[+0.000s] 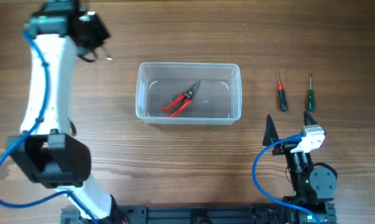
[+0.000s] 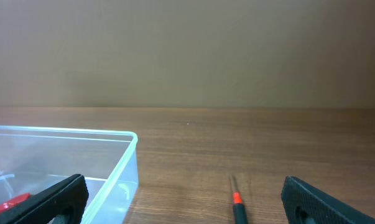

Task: Pack container
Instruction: 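Lift the socket wrench and carry it over the container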

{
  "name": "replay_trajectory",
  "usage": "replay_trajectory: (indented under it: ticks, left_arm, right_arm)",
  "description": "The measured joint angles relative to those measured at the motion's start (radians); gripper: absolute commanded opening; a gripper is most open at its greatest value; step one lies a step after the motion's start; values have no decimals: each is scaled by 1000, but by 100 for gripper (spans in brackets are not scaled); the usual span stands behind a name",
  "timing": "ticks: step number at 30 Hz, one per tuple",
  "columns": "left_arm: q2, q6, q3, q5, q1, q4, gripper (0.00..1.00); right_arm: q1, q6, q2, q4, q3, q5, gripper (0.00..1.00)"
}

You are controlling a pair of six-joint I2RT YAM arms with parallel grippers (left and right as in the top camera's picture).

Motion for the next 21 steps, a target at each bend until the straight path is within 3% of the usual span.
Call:
replay_trajectory:
  ticks: [12, 21]
  left_arm:
    - [0, 179, 0, 17, -412, -40, 4]
    - [0, 293, 0, 4, -496, -59, 4]
  right_arm:
    - [0, 0, 0, 0, 0, 0, 100]
    - [0, 0, 0, 0, 0, 0, 100]
